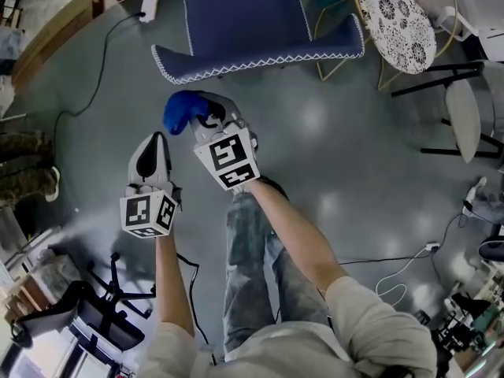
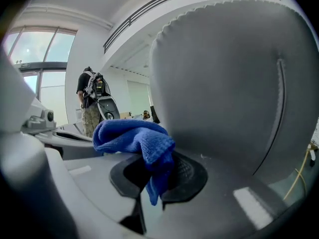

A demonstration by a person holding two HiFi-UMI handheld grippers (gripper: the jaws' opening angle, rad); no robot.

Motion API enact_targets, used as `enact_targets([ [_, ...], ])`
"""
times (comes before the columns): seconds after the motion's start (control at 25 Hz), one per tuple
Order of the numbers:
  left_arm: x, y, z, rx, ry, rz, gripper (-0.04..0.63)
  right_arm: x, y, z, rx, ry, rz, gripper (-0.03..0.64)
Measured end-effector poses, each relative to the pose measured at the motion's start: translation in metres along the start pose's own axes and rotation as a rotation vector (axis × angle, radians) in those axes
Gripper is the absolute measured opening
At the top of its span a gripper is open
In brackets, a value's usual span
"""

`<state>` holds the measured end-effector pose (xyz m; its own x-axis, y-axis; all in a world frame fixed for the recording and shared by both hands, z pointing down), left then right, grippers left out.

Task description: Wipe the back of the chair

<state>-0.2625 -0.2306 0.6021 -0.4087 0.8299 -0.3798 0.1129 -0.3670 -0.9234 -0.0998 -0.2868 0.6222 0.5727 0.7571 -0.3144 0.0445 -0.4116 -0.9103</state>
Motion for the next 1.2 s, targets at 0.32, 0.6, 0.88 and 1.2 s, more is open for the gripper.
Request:
enact_targets([
  [0.32, -0.004, -0.013, 0.001, 0.009, -0.024, 0.009, 0.000, -0.002, -0.008, -0.030, 0.002, -0.083, 0.021, 0.048],
  [0.6, -0.026, -0.008, -0.033, 0.008, -0.086, -0.008, 0.000, 0.039, -0.015, -0.096, 0.004, -0.218, 0.044, 0.048],
  [0.88, -0.045, -0.003, -0.066, -0.010, -0.140, -0.013, 0.000, 0.089, -0.022, -0.180, -0.063, -0.382, 0.030, 0.048],
  [1.2, -0.048, 0.005, -0.092, -0.033, -0.171, -0.013, 0.000, 0.148, -0.016, -0.257, -0.119, -0.554, 0.005, 0.048],
])
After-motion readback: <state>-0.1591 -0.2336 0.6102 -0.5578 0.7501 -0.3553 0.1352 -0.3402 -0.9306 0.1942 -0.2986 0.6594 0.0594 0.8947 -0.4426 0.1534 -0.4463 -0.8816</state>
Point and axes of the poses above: the fingertips, and each gripper's own axes: x backward along the fingers, z to its left, y out of its top, the point moved 9 cm from there along x, backward along the fingers, and after that the axes turned 5 degrees about -x, right-handed, at the moved point
